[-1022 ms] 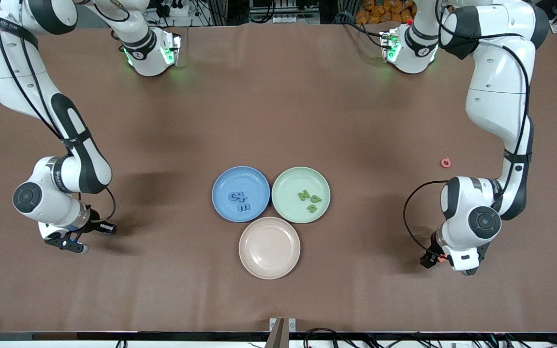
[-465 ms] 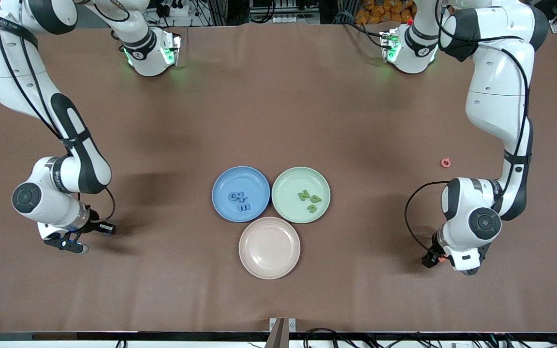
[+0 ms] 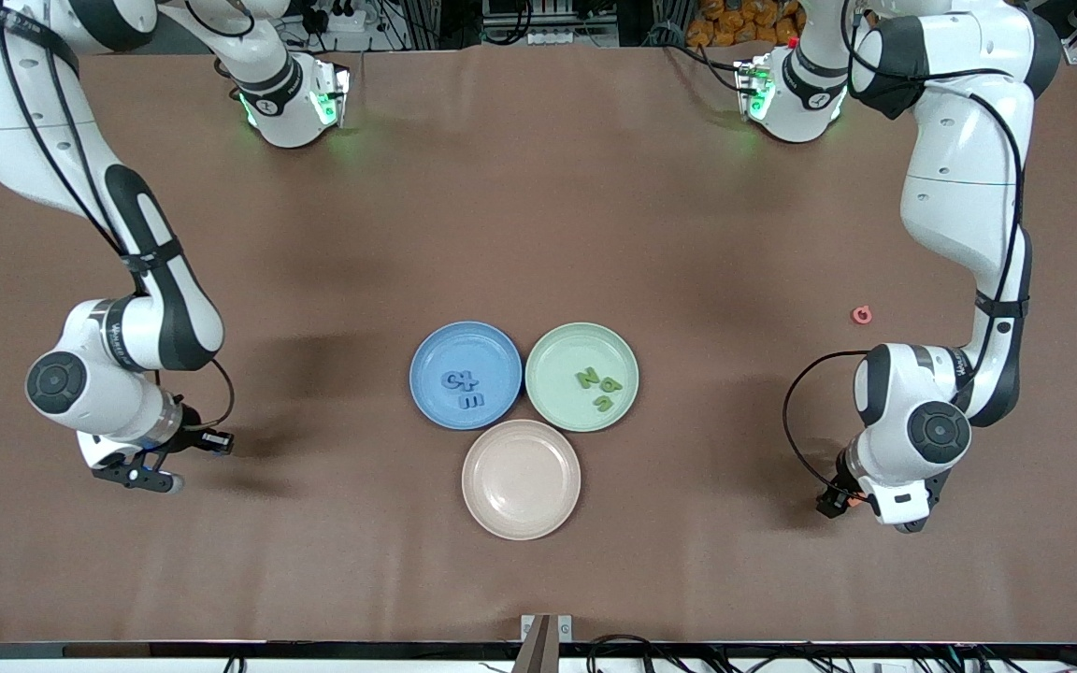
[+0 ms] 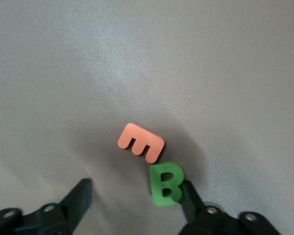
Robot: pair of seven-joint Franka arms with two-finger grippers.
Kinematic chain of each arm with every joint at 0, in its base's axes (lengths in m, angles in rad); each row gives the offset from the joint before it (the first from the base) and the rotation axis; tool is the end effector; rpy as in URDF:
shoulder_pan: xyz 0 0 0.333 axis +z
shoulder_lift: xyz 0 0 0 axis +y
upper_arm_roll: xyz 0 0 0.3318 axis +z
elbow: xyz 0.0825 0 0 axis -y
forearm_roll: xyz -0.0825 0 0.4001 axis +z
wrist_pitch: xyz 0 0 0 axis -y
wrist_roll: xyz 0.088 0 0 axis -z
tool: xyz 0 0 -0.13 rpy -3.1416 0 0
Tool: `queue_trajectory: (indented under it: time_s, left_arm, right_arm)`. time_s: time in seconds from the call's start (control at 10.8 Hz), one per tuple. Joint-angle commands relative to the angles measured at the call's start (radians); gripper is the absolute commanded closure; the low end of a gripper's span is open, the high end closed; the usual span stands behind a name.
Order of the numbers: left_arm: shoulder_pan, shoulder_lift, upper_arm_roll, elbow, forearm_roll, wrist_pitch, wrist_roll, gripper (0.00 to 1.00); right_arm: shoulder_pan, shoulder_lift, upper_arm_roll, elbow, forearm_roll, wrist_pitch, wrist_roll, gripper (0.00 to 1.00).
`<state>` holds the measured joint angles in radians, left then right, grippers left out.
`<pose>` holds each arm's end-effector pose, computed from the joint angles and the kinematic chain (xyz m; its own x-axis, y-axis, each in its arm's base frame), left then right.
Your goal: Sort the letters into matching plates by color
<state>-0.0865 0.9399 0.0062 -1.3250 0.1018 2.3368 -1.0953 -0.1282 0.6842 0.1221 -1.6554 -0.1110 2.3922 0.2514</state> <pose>0.7718 -0.0598 0.1464 0.5821 0.8063 0.1053 0.8092 -0.5871 0.0231 0.7138 -0.0160 0.1968 0.9768 -0.2064 0.0580 -0.2061 -0.9785 -0.0116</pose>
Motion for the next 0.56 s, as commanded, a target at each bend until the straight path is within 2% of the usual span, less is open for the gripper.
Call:
queue_trajectory:
  time_s: [0.0, 0.19, 0.46]
  left_arm:
    - [-0.005, 0.017, 0.006, 0.020, 0.013, -0.008, -0.001, 1.00]
    - [-0.006, 0.019, 0.006, 0.020, 0.013, -0.008, -0.001, 1.00]
    - [-0.006, 0.011, 0.008, 0.020, 0.013, -0.010, -0.001, 1.00]
  right_arm:
    - [0.088, -0.055, -0.002, -0.007, 0.112, -0.024, 0.020, 0.75]
    - [0.157, -0.072, -0.002, -0.007, 0.172, -0.024, 0.052, 0.75]
    - [0.289, -0.066, -0.004, -0.006, 0.171, -0.024, 0.195, 0.75]
